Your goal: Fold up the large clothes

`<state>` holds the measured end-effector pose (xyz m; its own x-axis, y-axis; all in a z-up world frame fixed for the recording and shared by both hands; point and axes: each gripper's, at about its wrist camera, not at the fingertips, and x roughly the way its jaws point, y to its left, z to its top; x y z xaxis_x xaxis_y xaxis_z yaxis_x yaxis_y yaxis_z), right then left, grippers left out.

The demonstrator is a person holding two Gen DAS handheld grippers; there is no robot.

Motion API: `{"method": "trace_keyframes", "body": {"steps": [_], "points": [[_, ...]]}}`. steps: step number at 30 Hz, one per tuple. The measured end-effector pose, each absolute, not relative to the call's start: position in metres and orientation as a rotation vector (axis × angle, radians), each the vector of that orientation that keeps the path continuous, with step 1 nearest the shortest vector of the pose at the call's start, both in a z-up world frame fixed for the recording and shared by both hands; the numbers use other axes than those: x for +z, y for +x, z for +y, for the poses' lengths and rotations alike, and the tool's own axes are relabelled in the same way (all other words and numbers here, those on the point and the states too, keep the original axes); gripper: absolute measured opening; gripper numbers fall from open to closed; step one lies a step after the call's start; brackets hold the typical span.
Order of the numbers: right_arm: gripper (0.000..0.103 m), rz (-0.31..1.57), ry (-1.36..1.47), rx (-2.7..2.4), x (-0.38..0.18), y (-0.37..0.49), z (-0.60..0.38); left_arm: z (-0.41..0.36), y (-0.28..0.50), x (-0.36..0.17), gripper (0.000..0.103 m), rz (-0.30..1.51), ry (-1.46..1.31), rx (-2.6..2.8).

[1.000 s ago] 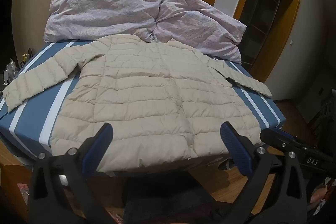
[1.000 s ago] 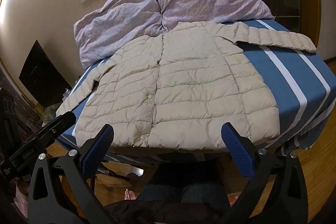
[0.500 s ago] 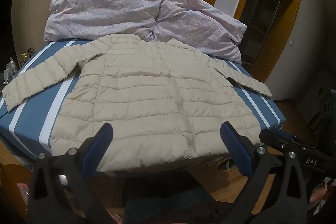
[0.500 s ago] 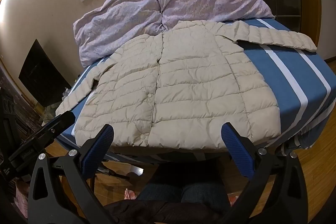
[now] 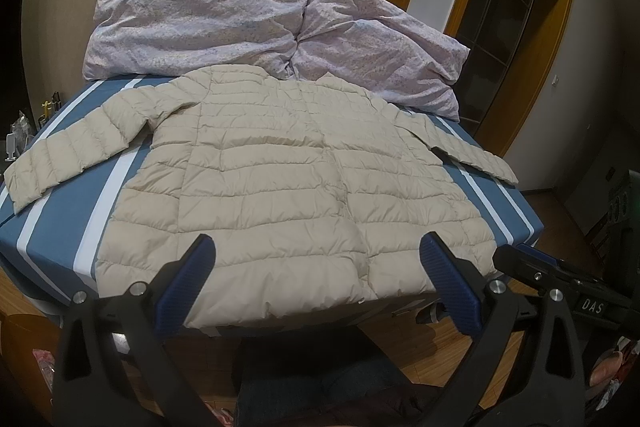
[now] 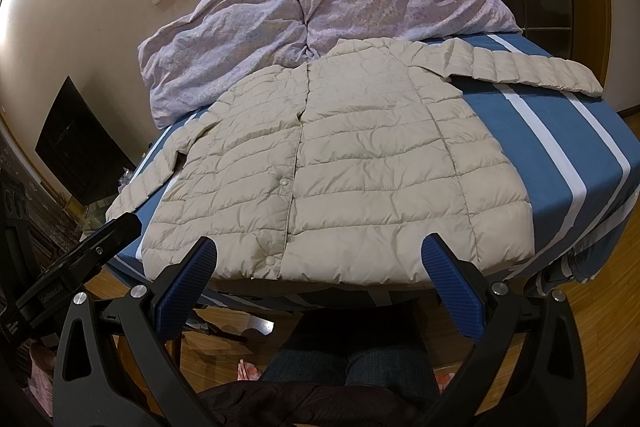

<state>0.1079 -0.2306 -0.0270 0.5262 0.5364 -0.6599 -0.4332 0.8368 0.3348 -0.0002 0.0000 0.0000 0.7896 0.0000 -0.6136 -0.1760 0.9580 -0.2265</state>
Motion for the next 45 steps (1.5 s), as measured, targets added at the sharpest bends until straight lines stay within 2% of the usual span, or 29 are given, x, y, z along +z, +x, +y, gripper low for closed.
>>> {"method": "trace_keyframes", "body": {"steps": [45], "points": [[0.102,0.842,0.138,0.583,-0.0264,0.1152,-0.2277,0.0,-0.0001,-0.0001,0.101,0.657,-0.281,0.095]]}}
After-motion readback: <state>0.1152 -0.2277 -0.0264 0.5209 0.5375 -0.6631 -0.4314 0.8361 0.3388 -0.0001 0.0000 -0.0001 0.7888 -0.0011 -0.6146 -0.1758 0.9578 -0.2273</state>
